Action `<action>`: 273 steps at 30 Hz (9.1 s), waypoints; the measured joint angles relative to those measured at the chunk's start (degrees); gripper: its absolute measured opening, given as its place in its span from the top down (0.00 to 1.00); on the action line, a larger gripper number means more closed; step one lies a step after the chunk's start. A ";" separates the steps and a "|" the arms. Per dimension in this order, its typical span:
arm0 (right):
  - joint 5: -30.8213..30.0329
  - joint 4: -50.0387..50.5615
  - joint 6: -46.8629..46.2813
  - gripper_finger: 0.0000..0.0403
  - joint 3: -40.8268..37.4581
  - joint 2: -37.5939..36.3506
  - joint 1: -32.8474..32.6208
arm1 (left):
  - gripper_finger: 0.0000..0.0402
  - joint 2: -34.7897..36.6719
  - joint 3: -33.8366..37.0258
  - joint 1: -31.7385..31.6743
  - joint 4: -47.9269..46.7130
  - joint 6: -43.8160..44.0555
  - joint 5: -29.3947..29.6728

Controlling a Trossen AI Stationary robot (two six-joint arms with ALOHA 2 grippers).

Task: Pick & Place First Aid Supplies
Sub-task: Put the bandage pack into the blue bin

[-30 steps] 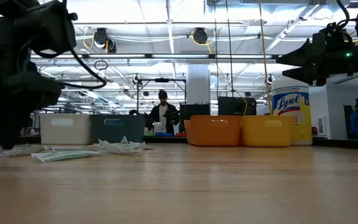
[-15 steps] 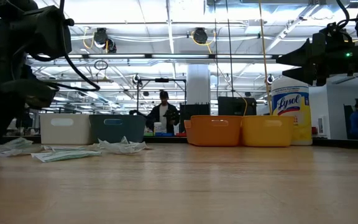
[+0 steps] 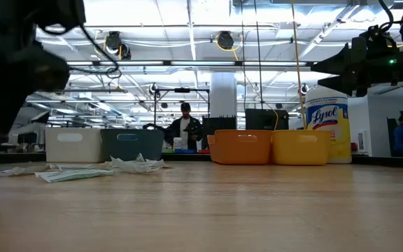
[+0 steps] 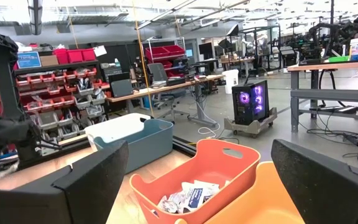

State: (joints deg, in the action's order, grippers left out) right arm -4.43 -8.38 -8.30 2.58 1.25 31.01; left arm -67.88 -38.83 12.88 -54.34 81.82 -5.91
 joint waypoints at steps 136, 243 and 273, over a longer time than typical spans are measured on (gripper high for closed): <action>0.00 0.02 -0.01 0.03 0.01 0.00 0.01 | 0.41 -12.12 -15.11 3.23 -3.99 15.59 3.87; -0.02 0.02 0.00 0.03 -0.01 0.00 -0.01 | 0.97 -45.38 -49.53 -55.26 -18.36 -48.42 3.11; 0.00 0.02 -0.01 0.03 -0.01 0.00 -0.01 | 0.33 -35.27 -49.46 -50.85 -18.75 -41.81 2.93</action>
State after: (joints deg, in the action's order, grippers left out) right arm -4.43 -8.36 -8.31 2.57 1.25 31.00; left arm -103.15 -88.29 -37.97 -73.09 40.02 -2.98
